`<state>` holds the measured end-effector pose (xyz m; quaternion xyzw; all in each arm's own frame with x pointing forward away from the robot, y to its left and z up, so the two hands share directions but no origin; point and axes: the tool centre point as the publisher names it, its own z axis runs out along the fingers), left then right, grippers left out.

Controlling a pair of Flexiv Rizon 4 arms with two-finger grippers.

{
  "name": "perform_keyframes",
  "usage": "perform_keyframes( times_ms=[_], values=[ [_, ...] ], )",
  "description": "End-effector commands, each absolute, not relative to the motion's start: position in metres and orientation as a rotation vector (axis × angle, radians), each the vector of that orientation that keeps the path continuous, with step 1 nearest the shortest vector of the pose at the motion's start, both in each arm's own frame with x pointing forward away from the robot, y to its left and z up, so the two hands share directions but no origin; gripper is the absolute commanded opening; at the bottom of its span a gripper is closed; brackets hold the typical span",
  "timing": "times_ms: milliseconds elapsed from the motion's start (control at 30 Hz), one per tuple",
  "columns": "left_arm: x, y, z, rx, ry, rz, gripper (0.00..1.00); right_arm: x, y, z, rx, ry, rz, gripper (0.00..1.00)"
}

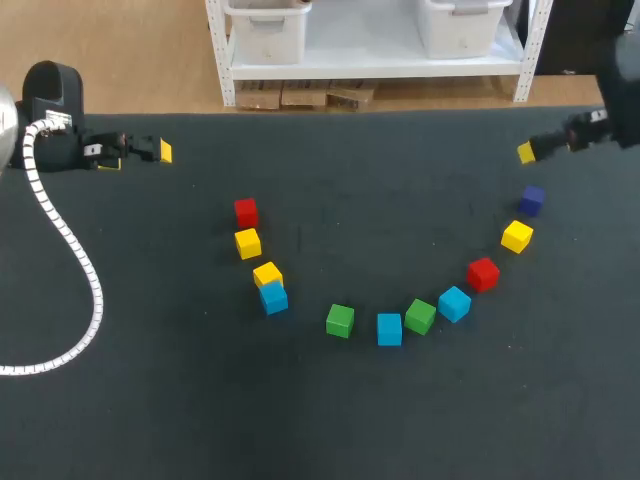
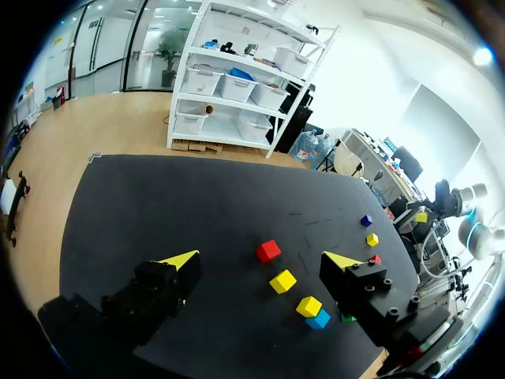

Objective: Place the blue cubes, place green cubes on the blue cubes, place the yellow cubes on the green cubes, then place the red cubes on the yellow cubes, and place purple cube on the red cubes.

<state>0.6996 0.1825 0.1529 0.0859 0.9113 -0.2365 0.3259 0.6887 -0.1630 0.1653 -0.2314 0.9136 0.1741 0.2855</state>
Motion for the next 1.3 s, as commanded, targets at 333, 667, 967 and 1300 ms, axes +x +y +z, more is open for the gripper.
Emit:
perform_keyframes(
  times_ms=[333,667,967,1300],
  values=[
    [0.700,0.184,0.151,0.230,2.379,-0.632,1.00,0.635,-0.121,0.203,-0.873,2.570,0.026,1.00],
    [0.700,0.184,0.151,0.230,2.379,-0.632,1.00,0.603,-0.100,0.172,-1.007,2.651,0.023,1.00],
    [0.700,0.184,0.151,0.230,2.379,-0.632,1.00,0.583,-0.085,0.150,-1.118,2.684,0.044,1.00],
    [0.700,0.184,0.151,0.230,2.379,-0.632,1.00,0.583,-0.084,0.138,-1.195,2.681,0.005,1.00]
  ],
)
